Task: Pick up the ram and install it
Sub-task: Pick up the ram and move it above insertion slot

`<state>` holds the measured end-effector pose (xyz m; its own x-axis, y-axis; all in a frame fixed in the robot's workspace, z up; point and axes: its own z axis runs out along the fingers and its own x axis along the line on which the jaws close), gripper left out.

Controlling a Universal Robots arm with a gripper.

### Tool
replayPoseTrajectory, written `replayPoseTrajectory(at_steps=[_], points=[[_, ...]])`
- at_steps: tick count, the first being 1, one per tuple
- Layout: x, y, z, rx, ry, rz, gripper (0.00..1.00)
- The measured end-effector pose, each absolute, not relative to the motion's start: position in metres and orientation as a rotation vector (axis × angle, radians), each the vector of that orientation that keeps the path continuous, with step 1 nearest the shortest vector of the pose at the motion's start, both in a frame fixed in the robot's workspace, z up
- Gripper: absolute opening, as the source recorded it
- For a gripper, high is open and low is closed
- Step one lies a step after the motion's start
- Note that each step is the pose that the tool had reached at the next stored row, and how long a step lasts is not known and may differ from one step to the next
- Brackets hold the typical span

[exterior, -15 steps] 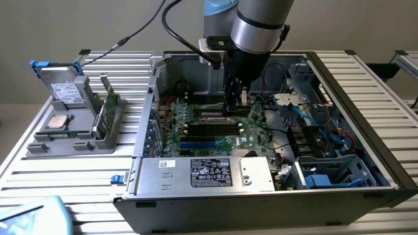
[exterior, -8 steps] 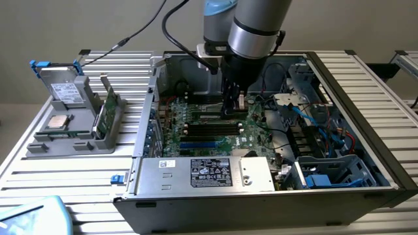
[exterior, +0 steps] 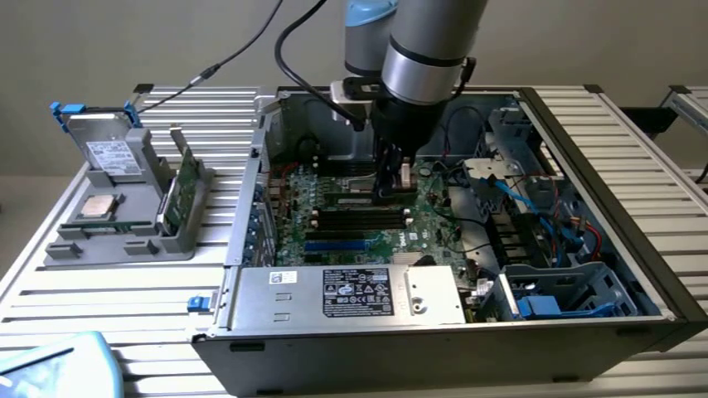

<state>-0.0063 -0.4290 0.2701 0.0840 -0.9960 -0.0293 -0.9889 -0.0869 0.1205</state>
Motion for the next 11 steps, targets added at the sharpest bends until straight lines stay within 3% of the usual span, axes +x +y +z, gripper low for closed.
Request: replayPoseTrajectory(at_steps=[11], points=[[-0.012, -0.423, 0.256, 2.259, -2.075, -0.132, 0.14]])
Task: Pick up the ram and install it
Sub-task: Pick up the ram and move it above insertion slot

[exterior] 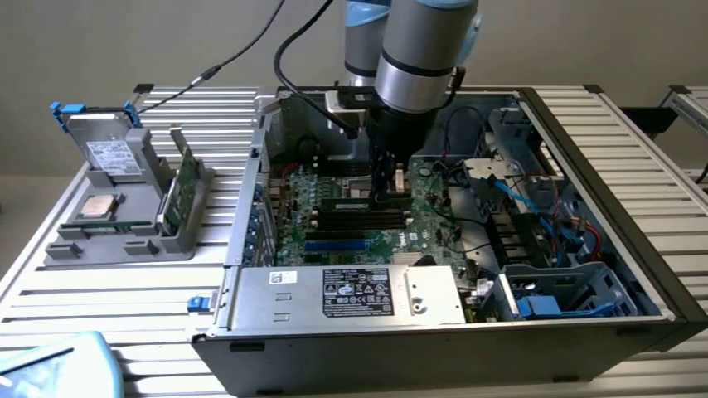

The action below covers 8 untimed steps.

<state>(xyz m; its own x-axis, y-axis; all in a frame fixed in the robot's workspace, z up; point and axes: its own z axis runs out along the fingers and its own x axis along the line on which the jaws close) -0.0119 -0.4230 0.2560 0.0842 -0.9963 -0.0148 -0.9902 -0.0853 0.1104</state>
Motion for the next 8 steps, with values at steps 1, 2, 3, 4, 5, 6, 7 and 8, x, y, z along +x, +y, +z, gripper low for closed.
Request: replayPoseTrajectory(at_steps=[1, 2, 3, 4, 5, 6, 7, 8], points=[[-0.0123, -0.4225, 0.2547, 2.259, -2.075, -0.129, 0.14], [-0.0126, -0.422, 0.2534, 2.259, -2.075, -0.127, 0.14], [-0.0129, -0.4215, 0.2522, 2.259, -2.075, -0.124, 0.14], [-0.0132, -0.4209, 0.2508, 2.259, -2.075, -0.122, 0.14], [-0.0133, -0.4205, 0.2495, 2.258, -2.074, -0.12, 0.14], [-0.0134, -0.4201, 0.2481, 2.258, -2.074, -0.118, 0.14], [-0.0135, -0.4197, 0.2467, 2.258, -2.074, -0.116, 0.14], [-0.0135, -0.4193, 0.2451, 2.257, -2.074, -0.115, 0.14]])
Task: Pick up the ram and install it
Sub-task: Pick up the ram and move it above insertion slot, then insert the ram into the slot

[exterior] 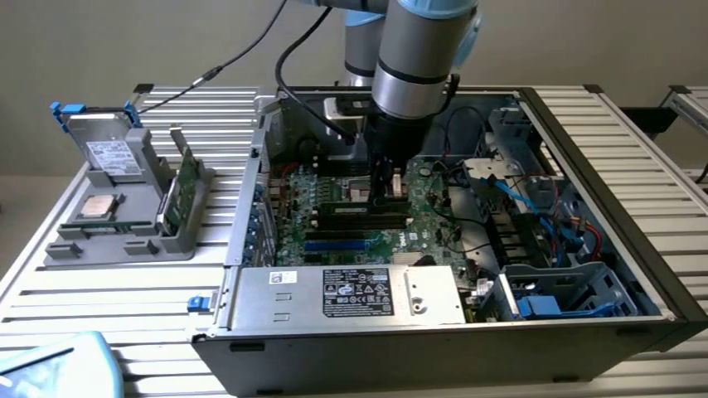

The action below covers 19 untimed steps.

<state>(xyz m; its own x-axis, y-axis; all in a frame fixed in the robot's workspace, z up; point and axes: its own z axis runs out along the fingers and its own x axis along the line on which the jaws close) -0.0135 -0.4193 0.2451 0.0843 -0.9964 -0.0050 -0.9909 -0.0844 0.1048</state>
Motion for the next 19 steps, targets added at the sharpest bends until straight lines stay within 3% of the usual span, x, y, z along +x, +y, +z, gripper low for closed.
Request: replayPoseTrajectory(at_steps=[19], points=[[-0.0136, -0.4184, 0.239, 2.258, -2.074, -0.113, 0.14]])
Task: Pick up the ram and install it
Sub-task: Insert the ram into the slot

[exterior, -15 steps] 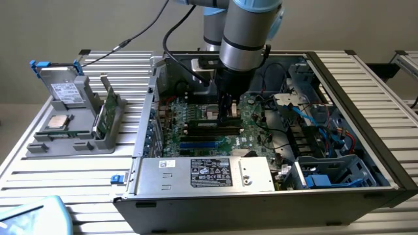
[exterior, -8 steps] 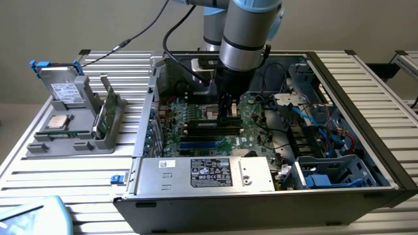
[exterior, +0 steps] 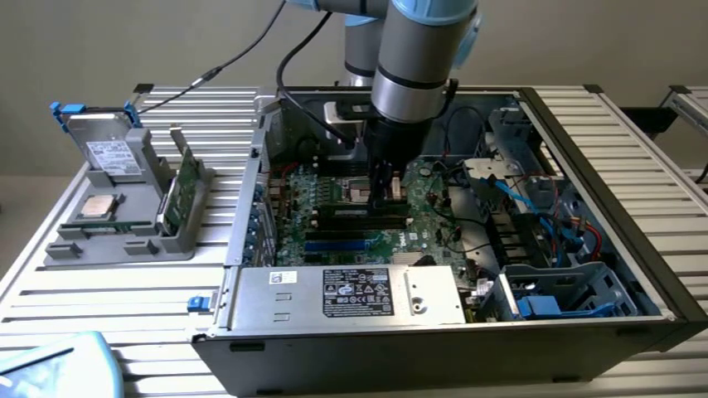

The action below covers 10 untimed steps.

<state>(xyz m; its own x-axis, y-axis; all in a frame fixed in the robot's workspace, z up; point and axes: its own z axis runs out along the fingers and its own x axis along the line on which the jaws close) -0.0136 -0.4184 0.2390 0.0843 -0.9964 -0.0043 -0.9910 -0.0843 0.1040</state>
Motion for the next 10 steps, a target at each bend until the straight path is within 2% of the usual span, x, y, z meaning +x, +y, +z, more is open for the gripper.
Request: replayPoseTrajectory(at_steps=[10], points=[[-0.0143, -0.4136, 0.2332, 2.257, -2.074, -0.113, 0.14]])
